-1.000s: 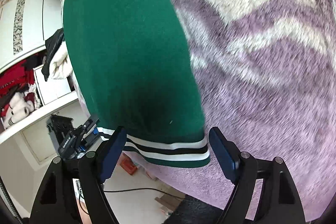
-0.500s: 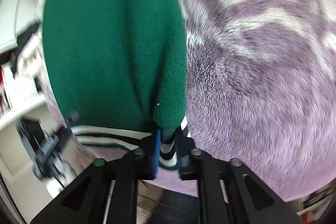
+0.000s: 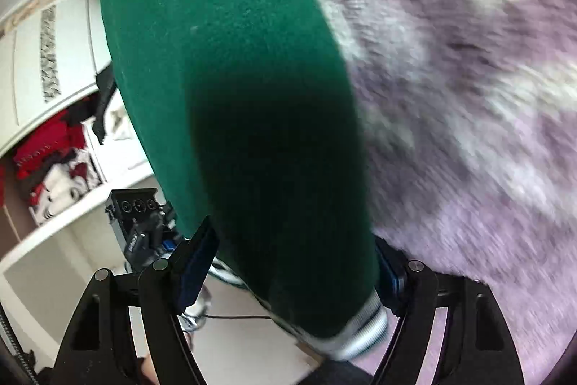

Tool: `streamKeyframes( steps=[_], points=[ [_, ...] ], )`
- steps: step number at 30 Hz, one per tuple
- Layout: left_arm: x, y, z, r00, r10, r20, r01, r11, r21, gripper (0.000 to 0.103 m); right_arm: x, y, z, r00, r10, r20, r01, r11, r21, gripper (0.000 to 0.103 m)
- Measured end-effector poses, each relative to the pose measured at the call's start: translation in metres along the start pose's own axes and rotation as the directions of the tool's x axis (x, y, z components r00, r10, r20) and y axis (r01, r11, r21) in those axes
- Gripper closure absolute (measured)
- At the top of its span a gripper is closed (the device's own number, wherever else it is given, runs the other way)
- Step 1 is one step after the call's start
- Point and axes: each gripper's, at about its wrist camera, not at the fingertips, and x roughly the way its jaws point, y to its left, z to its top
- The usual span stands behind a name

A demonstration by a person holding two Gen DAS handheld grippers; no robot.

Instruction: Fold large clothes

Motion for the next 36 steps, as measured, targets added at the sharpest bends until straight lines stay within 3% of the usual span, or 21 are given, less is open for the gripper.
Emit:
streamKeyframes(
  steps=[2,3,4,5,6,8,11,15,17,21,24,26,30,31,32,33,34,36],
  points=[
    [-0.004,-0.002,0.001,1.0,0.003,0.029,-0.004,1.0,0.016,0.046,0.004,0.002,0.005,0.998,0.061,0.017,-0.061,0.998,0.023,0.024],
    [-0.007,-0.001,-0.005,0.999,0.006,0.04,-0.007,1.0,0.024,0.056,0.005,0.004,0.003,0.997,0.078,0.027,-0.079,0.996,0.032,0.025],
    [-0.013,-0.004,-0.007,0.998,0.02,0.061,-0.022,0.999,0.026,0.069,0.009,0.006,0.002,0.995,0.088,0.038,-0.089,0.996,0.025,0.052],
    [-0.008,0.001,-0.004,0.997,0.02,0.068,-0.022,0.999,0.024,0.074,0.011,0.009,0.002,0.996,0.081,0.041,-0.082,0.996,0.022,0.074],
    [-0.012,0.001,-0.005,0.996,0.016,0.082,-0.018,1.0,0.02,0.083,0.001,0.005,0.001,0.994,0.101,0.052,-0.103,0.994,0.036,0.078],
    [-0.02,-0.003,-0.009,0.994,-0.014,0.107,0.014,1.0,0.0,0.09,0.005,0.011,-0.001,0.993,0.095,0.075,-0.099,0.994,0.05,0.086],
    [-0.04,-0.019,-0.025,0.993,-0.021,0.12,0.018,1.0,0.025,0.092,-0.001,0.027,-0.022,0.992,0.082,0.1,-0.088,0.995,0.054,0.091],
    [-0.058,-0.017,-0.068,0.999,-0.001,0.051,0.0,1.0,0.027,0.092,-0.014,0.04,-0.069,0.993,0.092,0.077,-0.097,0.993,0.069,0.091],
    [-0.057,-0.009,-0.097,1.0,0.015,-0.021,-0.014,1.0,0.027,0.091,-0.022,0.035,-0.096,0.996,0.078,0.045,-0.082,0.992,0.096,0.091],
    [-0.03,0.012,-0.111,0.994,0.009,-0.111,-0.009,1.0,-0.001,0.084,-0.035,-0.007,-0.136,0.998,0.058,-0.017,-0.054,0.984,0.169,0.087],
    [-0.007,0.024,-0.1,0.985,0.016,-0.173,-0.011,1.0,0.029,0.072,-0.018,-0.042,-0.14,0.997,0.055,-0.053,-0.042,0.974,0.223,0.069],
    [0.001,0.03,-0.094,0.98,-0.03,-0.198,0.032,0.999,0.008,0.062,-0.011,-0.05,-0.13,0.997,0.013,-0.074,0.003,0.978,0.209,0.049],
    [0.007,0.026,-0.09,0.981,-0.038,-0.19,0.043,0.999,0.023,0.057,0.012,-0.046,-0.125,0.992,0.062,-0.115,-0.04,0.982,0.184,0.045],
    [0.003,0.022,-0.092,0.985,-0.021,-0.173,0.028,0.999,0.036,0.058,0.015,-0.041,-0.126,0.992,0.058,-0.108,-0.038,0.983,0.177,0.045],
    [-0.003,0.017,-0.094,0.988,-0.006,-0.152,0.014,0.999,0.047,0.06,0.02,-0.034,-0.127,0.994,0.047,-0.101,-0.03,0.986,0.166,0.059],
    [-0.007,0.014,-0.096,0.99,0.0,-0.141,0.008,0.998,0.055,0.079,0.021,-0.027,-0.131,0.995,0.037,-0.094,-0.022,0.988,0.151,0.069],
    [-0.018,0.01,-0.099,0.992,0.002,-0.127,0.006,0.998,0.06,0.089,0.02,-0.019,-0.133,0.995,0.035,-0.092,-0.022,0.989,0.147,0.08],
    [-0.042,0.005,-0.105,0.995,-0.002,-0.098,0.011,0.996,0.089,0.091,0.014,0.0,-0.145,0.996,0.038,-0.082,-0.027,0.99,0.141,0.086]
  ],
)
